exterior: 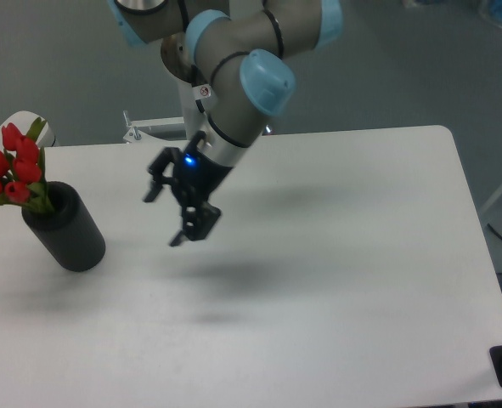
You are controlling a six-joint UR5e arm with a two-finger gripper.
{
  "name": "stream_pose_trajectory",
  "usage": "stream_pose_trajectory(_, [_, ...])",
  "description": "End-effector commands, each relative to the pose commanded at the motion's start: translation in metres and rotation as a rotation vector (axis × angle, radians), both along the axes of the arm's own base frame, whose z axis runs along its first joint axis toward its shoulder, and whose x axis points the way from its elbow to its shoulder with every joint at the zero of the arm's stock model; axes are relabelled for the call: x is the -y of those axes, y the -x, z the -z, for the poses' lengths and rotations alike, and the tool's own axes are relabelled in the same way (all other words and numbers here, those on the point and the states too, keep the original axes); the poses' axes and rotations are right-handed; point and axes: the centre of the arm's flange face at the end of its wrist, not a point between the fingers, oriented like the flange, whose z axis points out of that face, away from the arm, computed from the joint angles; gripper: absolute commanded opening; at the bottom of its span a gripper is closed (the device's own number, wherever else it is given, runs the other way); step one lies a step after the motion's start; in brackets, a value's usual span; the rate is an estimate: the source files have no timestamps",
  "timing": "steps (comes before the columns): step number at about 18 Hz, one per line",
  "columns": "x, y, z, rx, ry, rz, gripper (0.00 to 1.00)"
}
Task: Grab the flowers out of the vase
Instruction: 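Move the open gripper toward the red tulips in the black vase, then close the gripper around the tulip stems above the vase rim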
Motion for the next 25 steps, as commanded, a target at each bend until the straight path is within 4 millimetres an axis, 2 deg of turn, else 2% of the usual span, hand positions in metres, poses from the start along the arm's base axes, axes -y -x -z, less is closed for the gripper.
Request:
stream_pose_trajectory(3, [-0.01, -0.032, 0.001, 0.02, -0.021, 0.06, 1.0])
stream_pose_trajectory(7, [-0.024, -0.059, 0.011, 0.036, -0.022, 0.128, 1.0])
stream_pose_trajectory(10, [-0.033, -0.068, 0.023, 0.039, -0.021, 0.153, 1.0])
stream_pose_trajectory(12, [-0.045, -0.082, 0.028, 0.043, -0.022, 0.185, 1.0])
stream_pose_trajectory(22, [-0.064, -0.116, 0.048, 0.136, -0.044, 0.255, 0.99])
stream_pose_trajectory(25, [-0.062, -0.116, 0.05, 0.129, -0.054, 0.26, 0.58])
